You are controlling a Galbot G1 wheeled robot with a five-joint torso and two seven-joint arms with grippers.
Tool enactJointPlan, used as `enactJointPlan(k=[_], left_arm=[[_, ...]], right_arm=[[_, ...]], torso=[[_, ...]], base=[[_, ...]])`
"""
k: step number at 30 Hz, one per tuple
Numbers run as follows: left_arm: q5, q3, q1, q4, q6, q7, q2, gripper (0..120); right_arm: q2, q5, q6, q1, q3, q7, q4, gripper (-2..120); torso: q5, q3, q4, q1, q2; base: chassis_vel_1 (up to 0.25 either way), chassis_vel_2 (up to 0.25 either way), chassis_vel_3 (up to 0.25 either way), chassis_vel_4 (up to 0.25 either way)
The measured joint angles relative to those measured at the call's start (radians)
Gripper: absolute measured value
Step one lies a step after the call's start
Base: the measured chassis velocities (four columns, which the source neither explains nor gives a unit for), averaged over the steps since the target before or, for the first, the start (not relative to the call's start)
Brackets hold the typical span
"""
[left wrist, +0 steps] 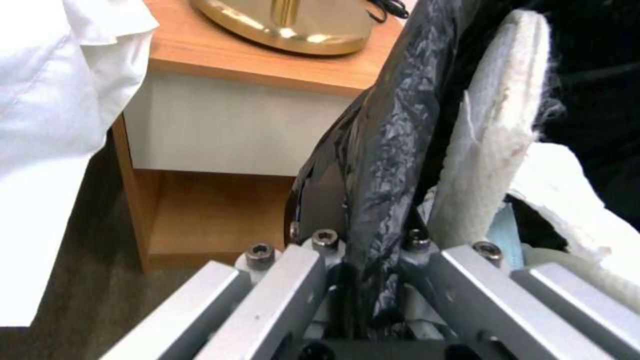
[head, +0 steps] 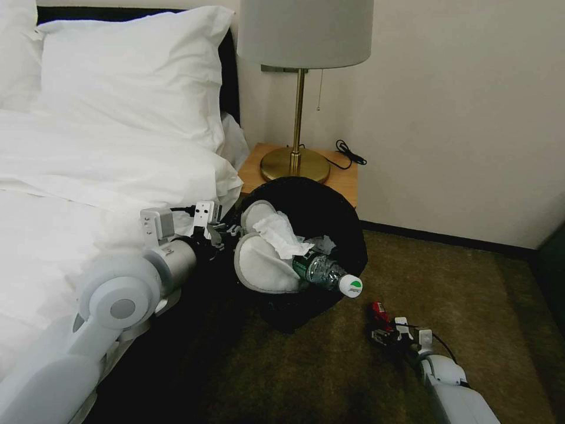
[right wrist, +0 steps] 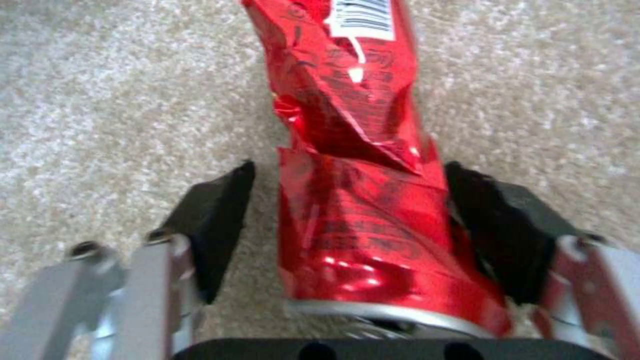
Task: Pick up the trash bin, then pick up the garbage on the floor and place it into the trash bin.
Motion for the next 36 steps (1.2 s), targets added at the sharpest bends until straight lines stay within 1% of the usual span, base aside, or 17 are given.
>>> enactJointPlan(k=[1, 3, 5, 6, 8, 9, 14, 19, 20, 21, 23, 26, 28, 29, 31, 32, 36], left_arm=[[0.001, 0.000, 0.001, 0.000, 0.000, 0.000, 0.000, 1], [0.001, -0.001, 0.001, 0.000, 0.000, 0.000, 0.000, 1], [0.001, -0.001, 0.001, 0.000, 0.000, 0.000, -0.001, 1], [0.001, -0.001, -0.001, 0.000, 0.000, 0.000, -0.001, 1], [0.001, -0.001, -0.003, 0.000, 0.000, 0.000, -0.001, 1], [0.001, -0.001, -0.004, 0.002, 0.000, 0.001, -0.002, 1], [0.003, -0.002, -0.004, 0.001, 0.000, 0.002, -0.004, 1], [0.011, 0.001, -0.003, -0.002, 0.000, 0.005, -0.010, 1], [0.012, 0.001, 0.000, -0.005, 0.000, 0.006, -0.010, 1], [0.012, 0.001, 0.000, -0.005, 0.000, 0.006, -0.010, 1], [0.012, -0.001, 0.003, -0.009, 0.000, 0.005, -0.006, 1], [0.012, -0.002, 0.003, -0.011, 0.000, 0.004, -0.005, 1], [0.011, -0.003, 0.008, -0.014, 0.000, -0.001, -0.001, 1], [0.011, -0.003, 0.008, -0.014, 0.000, -0.001, -0.001, 1], [0.009, -0.002, 0.014, -0.016, 0.000, -0.008, 0.000, 1], [0.009, -0.002, 0.014, -0.016, 0.000, -0.008, 0.000, 1], [0.007, 0.002, 0.018, -0.015, 0.000, -0.013, 0.000, 1]], right_arm=[[0.000, -0.001, 0.000, -0.001, 0.000, 0.008, 0.002, 64], [0.000, -0.001, 0.000, -0.002, 0.000, 0.014, 0.004, 61], [0.001, -0.001, 0.001, -0.003, 0.000, 0.022, 0.008, 54], [0.005, 0.000, 0.002, -0.005, -0.001, 0.030, 0.014, 47], [0.005, 0.001, 0.002, -0.007, -0.001, 0.034, 0.020, 44], [0.000, 0.018, 0.001, -0.024, 0.000, 0.055, 0.062, 38], [-0.028, 0.077, -0.025, -0.072, 0.009, 0.095, 0.157, 38], [-0.068, 0.154, -0.056, -0.133, 0.034, 0.123, 0.304, 38], [-0.082, 0.180, -0.066, -0.159, 0.045, 0.129, 0.369, 38], [-0.082, 0.180, -0.066, -0.159, 0.045, 0.129, 0.369, 38], [-0.111, 0.232, -0.089, -0.219, 0.071, 0.149, 0.521, 38], [-0.122, 0.249, -0.095, -0.238, 0.081, 0.158, 0.572, 38], [-0.153, 0.294, -0.110, -0.280, 0.105, 0.178, 0.709, 38], [-0.153, 0.294, -0.110, -0.280, 0.105, 0.178, 0.709, 38], [-0.185, 0.338, -0.139, -0.317, 0.125, 0.198, 0.851, 38], [-0.185, 0.338, -0.139, -0.317, 0.125, 0.198, 0.851, 38], [-0.225, 0.391, -0.172, -0.360, 0.158, 0.226, 1.020, 38]], torso=[[-0.0001, 0.000, 0.0001, 0.000, 0.000], [0.0001, 0.000, 0.0000, 0.000, 0.000], [0.0001, 0.000, 0.0003, 0.000, 0.000], [0.0009, 0.000, 0.0011, 0.000, 0.000], [0.0014, 0.000, 0.0012, 0.000, 0.000], [0.0016, 0.000, 0.0012, 0.000, 0.000], [0.0013, 0.000, 0.0008, 0.000, 0.000], [0.0012, 0.000, 0.0006, 0.000, 0.000], [0.0007, 0.000, 0.0006, 0.000, 0.000], [0.0007, 0.000, 0.0006, 0.000, 0.000], [0.0004, 0.000, 0.0003, 0.000, 0.000], [0.0002, 0.000, 0.0003, 0.000, 0.000], [0.0002, 0.000, 0.0003, 0.000, 0.000], [0.0002, 0.000, 0.0003, 0.000, 0.000], [0.0003, 0.000, 0.0004, 0.000, 0.000], [0.0003, 0.000, 0.0004, 0.000, 0.000], [0.0006, 0.000, 0.0006, 0.000, 0.000]], base=[[0.000, 0.000, 0.000, 0.000], [0.000, 0.000, 0.000, 0.000], [0.000, 0.000, 0.000, 0.000], [0.000, 0.000, 0.000, 0.000], [0.000, 0.000, 0.000, 0.000], [0.000, 0.000, 0.000, 0.000], [0.000, 0.000, 0.000, 0.000], [0.000, 0.000, 0.000, 0.000], [0.000, 0.000, 0.000, 0.000], [0.000, 0.000, 0.000, 0.000], [0.000, 0.000, 0.000, 0.000], [0.000, 0.000, 0.000, 0.000], [0.000, 0.000, 0.000, 0.000], [0.000, 0.000, 0.000, 0.000], [0.000, 0.000, 0.000, 0.000], [0.000, 0.000, 0.000, 0.000], [0.000, 0.000, 0.000, 0.000]])
